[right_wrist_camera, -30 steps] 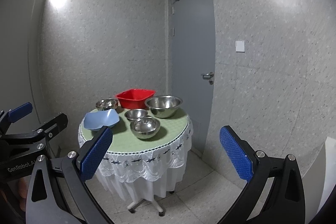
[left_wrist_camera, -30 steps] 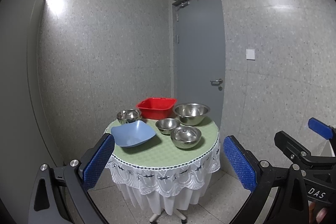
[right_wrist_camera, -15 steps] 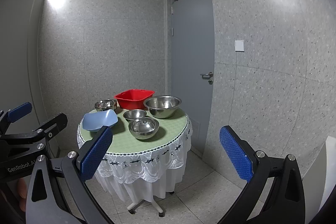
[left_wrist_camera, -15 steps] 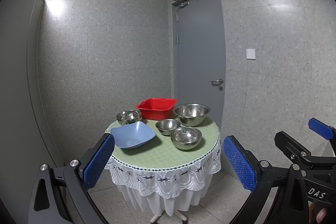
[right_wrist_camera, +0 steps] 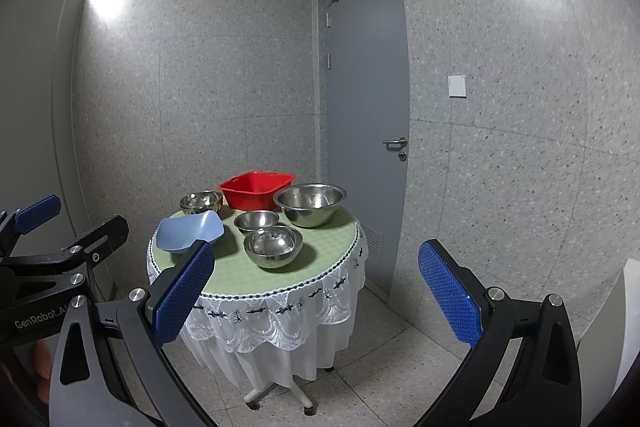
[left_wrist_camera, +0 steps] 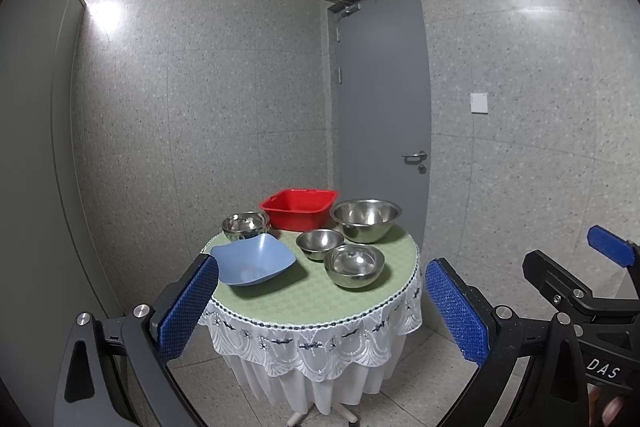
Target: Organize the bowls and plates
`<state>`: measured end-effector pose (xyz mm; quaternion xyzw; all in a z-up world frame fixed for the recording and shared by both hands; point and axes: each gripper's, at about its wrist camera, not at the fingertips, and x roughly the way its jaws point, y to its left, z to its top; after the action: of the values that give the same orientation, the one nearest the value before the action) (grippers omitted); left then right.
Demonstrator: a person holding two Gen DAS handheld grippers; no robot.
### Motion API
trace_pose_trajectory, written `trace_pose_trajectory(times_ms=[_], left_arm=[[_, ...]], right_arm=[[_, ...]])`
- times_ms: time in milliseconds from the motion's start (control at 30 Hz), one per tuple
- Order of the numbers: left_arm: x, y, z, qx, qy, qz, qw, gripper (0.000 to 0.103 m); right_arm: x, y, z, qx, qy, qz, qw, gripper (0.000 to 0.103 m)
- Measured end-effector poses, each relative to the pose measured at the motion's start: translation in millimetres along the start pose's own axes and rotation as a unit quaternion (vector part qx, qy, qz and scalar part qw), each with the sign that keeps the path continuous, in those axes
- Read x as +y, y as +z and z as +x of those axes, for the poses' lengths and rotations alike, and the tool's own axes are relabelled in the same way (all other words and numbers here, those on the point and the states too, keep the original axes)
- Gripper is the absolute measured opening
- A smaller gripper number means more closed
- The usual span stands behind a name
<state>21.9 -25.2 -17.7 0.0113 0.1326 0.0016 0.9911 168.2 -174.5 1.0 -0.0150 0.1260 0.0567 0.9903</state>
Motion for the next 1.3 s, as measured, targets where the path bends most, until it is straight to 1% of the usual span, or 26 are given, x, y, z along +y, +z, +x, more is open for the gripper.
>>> trace_pose_trajectory(times_ms=[700, 1000, 1300], left_arm=[[-8, 0, 10, -0.001, 0.007, 0.001, 1.0, 0.102], [-17, 10, 24, 0.006, 0.013, 0.0, 0.9999, 0.102], [-23, 34, 38, 0.026, 0.027, 0.001, 0.9993, 0.102]], right_arm=[[-9, 0, 12, 0.002, 0.009, 0.004, 1.0, 0.103], [-17, 8, 20, 0.009, 0.015, 0.005, 1.0, 0.103], [-20, 29, 38, 0.031, 0.031, 0.004, 0.999, 0.103]])
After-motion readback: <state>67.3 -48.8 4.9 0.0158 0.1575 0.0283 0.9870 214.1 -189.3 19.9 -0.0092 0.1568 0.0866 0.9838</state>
